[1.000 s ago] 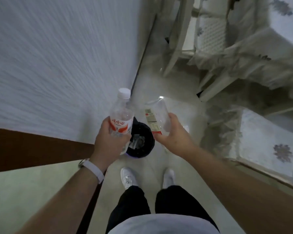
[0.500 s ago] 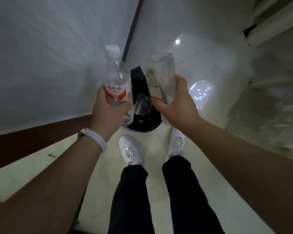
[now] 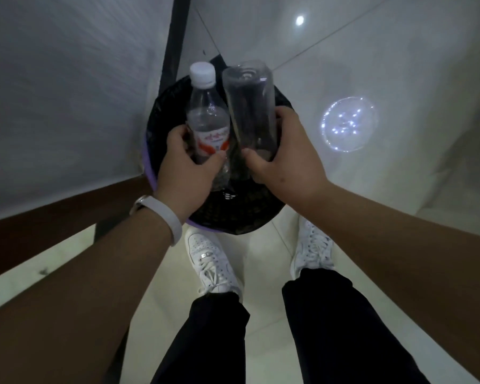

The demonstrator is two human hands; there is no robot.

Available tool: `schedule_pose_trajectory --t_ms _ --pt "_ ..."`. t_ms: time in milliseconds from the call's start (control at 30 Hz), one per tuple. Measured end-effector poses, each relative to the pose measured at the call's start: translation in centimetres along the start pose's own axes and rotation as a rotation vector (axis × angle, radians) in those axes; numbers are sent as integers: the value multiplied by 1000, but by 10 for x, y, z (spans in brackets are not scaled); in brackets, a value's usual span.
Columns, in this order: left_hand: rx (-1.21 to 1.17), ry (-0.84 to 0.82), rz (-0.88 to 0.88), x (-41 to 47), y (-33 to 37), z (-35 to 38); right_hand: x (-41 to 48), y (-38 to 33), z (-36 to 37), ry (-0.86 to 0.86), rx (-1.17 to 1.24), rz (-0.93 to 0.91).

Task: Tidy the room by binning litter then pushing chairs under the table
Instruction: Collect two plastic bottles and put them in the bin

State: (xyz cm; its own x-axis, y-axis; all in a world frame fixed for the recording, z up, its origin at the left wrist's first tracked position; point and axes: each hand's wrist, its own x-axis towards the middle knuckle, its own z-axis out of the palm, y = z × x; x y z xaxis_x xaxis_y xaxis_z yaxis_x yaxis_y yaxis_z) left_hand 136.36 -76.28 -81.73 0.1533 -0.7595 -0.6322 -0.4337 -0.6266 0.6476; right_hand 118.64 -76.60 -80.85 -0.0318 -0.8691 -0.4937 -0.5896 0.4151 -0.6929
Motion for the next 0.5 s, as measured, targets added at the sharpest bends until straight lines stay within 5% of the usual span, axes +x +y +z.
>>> schedule_pose_trajectory --t_ms 233,500 --pt "115 -13 93 -33 36 -25 -30 -16 -29 -2 -290 -76" --pt "621 -103 492 -117 110 -77 -95 -79 -118 1 -614 -224"
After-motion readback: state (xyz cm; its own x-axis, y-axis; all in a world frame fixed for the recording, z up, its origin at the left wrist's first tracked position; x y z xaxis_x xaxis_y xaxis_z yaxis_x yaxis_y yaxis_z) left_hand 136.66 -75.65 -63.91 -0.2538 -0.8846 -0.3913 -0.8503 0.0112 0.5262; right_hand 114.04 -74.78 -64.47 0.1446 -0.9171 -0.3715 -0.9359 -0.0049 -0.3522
